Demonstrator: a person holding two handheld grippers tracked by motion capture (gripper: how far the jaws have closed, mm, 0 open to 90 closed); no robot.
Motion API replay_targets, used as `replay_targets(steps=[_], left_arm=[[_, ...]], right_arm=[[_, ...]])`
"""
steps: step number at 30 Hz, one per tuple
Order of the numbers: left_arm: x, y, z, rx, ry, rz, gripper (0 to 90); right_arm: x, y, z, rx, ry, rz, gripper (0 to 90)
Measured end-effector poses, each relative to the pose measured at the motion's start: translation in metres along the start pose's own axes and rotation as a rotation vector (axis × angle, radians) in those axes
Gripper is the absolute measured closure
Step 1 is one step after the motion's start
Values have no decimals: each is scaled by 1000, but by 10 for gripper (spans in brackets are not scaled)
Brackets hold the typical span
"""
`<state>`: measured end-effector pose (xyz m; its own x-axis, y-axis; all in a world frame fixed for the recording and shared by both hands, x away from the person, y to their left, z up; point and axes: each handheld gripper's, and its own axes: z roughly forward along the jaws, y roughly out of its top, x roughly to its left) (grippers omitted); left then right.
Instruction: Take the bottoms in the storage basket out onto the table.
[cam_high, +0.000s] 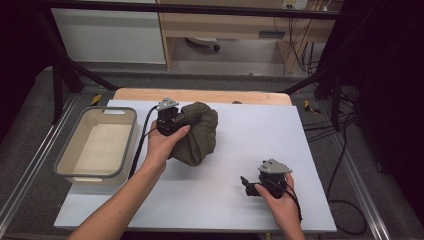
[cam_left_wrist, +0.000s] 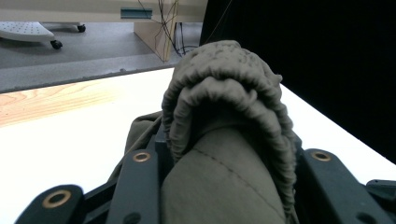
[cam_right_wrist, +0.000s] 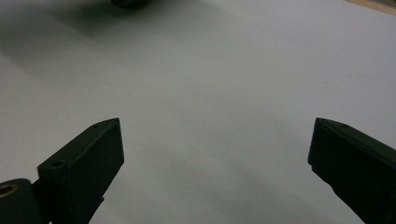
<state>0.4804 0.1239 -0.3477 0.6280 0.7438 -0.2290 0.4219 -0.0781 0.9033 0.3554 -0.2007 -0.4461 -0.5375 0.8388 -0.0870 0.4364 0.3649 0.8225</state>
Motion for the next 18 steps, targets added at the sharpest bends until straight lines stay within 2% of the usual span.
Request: replay_targets(steps=[5,18], left_arm=[[0,-1,2,0,4,2,563],[-7,-8,10,14,-17,2,560]], right_arm=[[-1,0,0,-3,-2,1,41],[-1,0,0,2,-2,1,40]])
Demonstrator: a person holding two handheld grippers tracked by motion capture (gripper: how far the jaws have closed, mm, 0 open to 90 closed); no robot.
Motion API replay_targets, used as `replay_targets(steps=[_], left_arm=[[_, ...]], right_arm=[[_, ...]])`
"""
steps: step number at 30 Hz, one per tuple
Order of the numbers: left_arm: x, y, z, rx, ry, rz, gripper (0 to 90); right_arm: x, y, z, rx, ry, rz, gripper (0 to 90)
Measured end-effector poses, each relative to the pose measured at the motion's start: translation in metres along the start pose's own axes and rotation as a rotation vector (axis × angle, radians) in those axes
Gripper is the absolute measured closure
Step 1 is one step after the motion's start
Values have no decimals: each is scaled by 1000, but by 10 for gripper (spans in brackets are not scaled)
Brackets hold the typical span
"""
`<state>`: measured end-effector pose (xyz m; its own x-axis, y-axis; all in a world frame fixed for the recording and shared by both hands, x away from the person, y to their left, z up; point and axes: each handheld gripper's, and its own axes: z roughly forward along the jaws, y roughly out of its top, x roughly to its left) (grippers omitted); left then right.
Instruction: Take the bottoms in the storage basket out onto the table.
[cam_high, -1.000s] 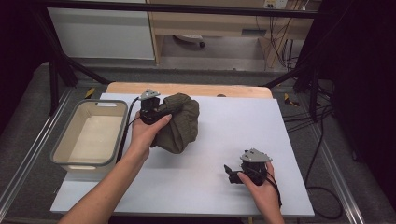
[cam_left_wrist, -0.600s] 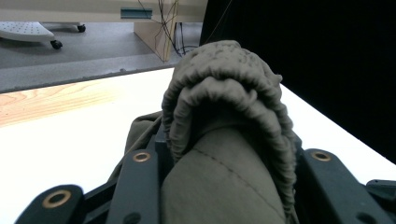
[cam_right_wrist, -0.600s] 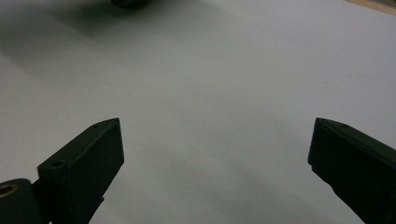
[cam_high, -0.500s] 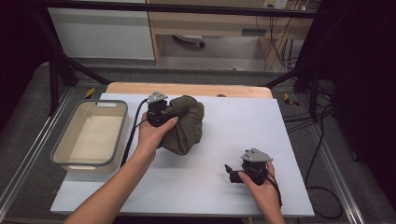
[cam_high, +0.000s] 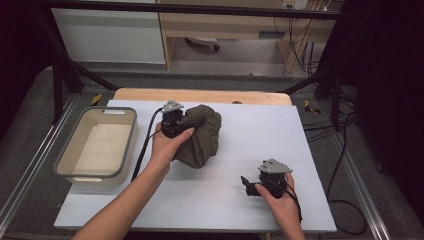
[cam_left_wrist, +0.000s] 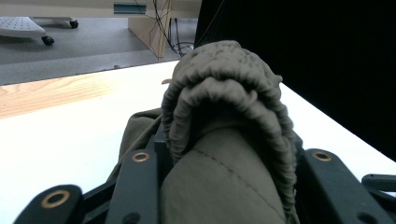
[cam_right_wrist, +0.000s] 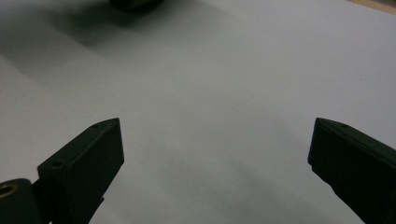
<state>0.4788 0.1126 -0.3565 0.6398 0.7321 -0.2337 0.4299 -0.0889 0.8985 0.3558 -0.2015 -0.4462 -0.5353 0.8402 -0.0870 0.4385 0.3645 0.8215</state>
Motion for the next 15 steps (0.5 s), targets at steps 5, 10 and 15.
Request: replay_targets(steps=[5,10,15], left_arm=[[-3,-4,3,7,-9,1,557],[-5,-7,5,12,-16,-1,556],[-6,-9,6,16,-20,3,551]], right_arm=[[0,0,0,0,1,-1,40],[0,0,0,-1,0,0,40],[0,0,0,3,2,0,40]])
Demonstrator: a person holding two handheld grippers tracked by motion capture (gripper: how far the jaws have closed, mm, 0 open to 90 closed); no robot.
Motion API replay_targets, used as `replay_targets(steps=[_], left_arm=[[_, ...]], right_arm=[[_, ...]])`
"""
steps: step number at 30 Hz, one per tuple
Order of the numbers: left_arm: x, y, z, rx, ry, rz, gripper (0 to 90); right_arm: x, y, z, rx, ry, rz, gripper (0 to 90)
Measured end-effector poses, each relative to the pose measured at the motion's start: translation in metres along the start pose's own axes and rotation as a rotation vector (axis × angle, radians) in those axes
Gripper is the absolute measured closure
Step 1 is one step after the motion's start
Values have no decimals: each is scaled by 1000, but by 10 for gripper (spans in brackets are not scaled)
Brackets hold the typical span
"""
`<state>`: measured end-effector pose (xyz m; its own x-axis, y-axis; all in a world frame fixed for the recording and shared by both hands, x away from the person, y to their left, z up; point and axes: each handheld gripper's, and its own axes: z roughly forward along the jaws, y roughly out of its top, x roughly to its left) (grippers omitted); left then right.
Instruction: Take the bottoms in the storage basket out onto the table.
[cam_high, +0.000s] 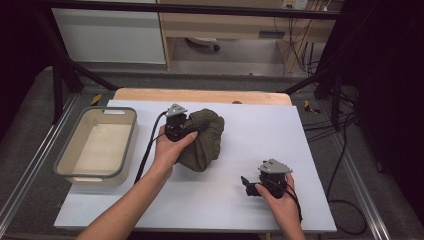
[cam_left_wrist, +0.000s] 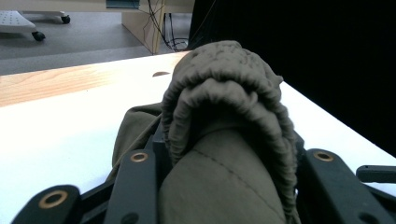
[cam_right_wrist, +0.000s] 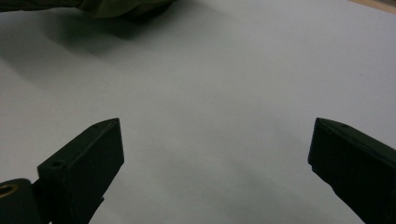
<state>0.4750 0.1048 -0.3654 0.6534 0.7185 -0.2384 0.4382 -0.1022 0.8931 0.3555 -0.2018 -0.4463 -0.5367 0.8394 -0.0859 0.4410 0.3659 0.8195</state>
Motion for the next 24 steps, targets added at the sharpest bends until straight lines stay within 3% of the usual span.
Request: replay_targets(steps=[24], left_arm=[[-4,-12,7,16,-7,1,538]], right_arm=[[0,-1,0,4,-1,-2,40]])
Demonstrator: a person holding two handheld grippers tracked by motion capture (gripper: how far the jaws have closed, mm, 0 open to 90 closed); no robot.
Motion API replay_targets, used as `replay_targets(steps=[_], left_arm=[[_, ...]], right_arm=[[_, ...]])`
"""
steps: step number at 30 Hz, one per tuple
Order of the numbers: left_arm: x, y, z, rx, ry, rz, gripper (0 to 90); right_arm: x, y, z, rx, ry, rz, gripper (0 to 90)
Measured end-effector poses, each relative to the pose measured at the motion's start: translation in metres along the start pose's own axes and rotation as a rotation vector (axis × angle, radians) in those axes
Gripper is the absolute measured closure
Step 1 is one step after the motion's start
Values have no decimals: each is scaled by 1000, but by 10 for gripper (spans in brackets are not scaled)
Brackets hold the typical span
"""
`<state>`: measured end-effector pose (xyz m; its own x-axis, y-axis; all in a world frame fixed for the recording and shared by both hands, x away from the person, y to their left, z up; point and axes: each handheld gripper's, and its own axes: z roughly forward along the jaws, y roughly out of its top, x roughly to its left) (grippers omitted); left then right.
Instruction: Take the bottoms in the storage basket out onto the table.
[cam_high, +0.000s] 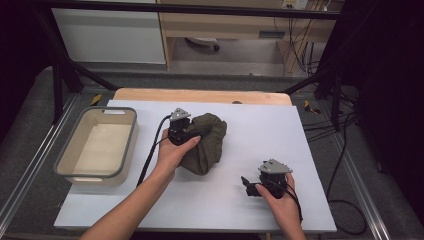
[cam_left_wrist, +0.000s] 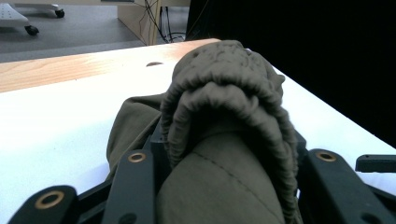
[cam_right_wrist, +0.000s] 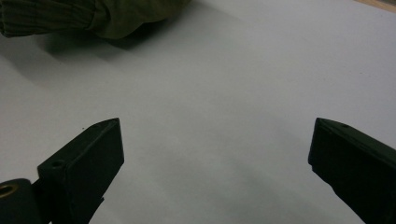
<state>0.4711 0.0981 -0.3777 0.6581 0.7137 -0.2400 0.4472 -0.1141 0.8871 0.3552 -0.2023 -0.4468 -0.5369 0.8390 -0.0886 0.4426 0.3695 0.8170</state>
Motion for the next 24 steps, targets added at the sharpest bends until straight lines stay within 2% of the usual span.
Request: replay_targets(steps=[24], left_arm=[[0,-12,3,12,-7,-18,519]], right_arm=[[0,-1,1,7,3,-8,40]])
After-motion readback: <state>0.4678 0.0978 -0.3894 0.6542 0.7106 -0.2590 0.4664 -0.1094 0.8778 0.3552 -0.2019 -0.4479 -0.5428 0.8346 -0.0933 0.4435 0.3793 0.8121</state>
